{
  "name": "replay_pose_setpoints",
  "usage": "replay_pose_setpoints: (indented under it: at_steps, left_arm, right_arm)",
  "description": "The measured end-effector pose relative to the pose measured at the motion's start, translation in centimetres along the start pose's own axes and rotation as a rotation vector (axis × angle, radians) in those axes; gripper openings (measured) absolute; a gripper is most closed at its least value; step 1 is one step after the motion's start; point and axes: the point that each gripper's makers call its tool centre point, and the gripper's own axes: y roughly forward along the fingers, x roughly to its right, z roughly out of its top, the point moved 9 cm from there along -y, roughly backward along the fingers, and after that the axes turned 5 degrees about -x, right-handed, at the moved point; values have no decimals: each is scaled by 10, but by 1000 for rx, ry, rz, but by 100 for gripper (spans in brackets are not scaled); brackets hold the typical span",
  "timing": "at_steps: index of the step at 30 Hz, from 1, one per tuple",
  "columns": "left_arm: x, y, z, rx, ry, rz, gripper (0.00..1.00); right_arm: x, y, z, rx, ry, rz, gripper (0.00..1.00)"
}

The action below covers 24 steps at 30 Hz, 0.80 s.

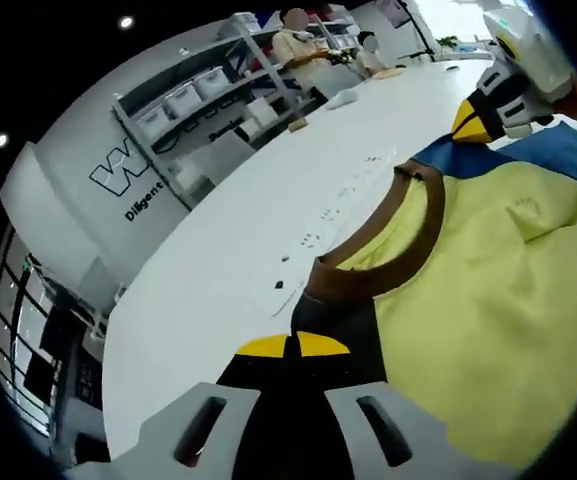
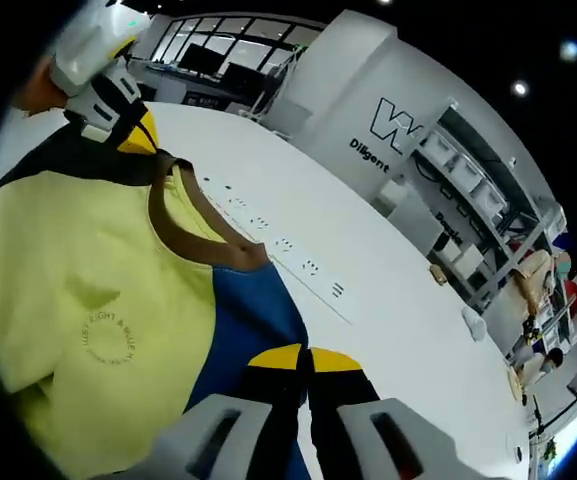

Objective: Fold the garment on the visible template until the final outline fits inside the template.

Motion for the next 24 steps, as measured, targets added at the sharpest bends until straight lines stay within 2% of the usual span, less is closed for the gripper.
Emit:
replay_pose_setpoints:
  at_steps: [2, 3, 5, 6, 7, 8, 9, 13, 21, 24]
  left_arm:
    - [3, 4, -2, -2, 16, -16, 0]
    - [4, 6, -5, -28, 41, -14, 0]
    - [4, 8, -8, -51, 30, -11, 1]
    - [4, 9, -14, -80, -31, -23, 2]
    - [3, 10, -18, -105, -51, -29, 4]
    - [1, 9, -21, -94, -98, 2, 4]
    - [1, 14, -20, -86, -100, -20, 4]
    - [2, 12, -21, -91, -67, -37, 1]
    - [-1, 4, -25, -112, -73, -14, 4]
    - [-9, -5, -25, -62, -154, 11, 3]
  right_arm:
    - [-1, 3, -1, -13, -7, 4, 0]
    - [-2, 6, -1, -19, -11, 11, 0]
    - [-3, 8, -3, -39, -20, 19, 0]
    - [-3, 11, -4, -47, -20, 24, 0]
    - [-4, 13, -6, -63, -18, 38, 0]
    - [-4, 15, -9, -73, -17, 44, 0]
    - [-5, 16, -11, -78, -17, 52, 0]
    - [-7, 21, -12, -90, -24, 57, 0]
    - [-1, 15, -11, -83, 17, 46, 0]
    - [9, 5, -2, -42, 39, 15, 0]
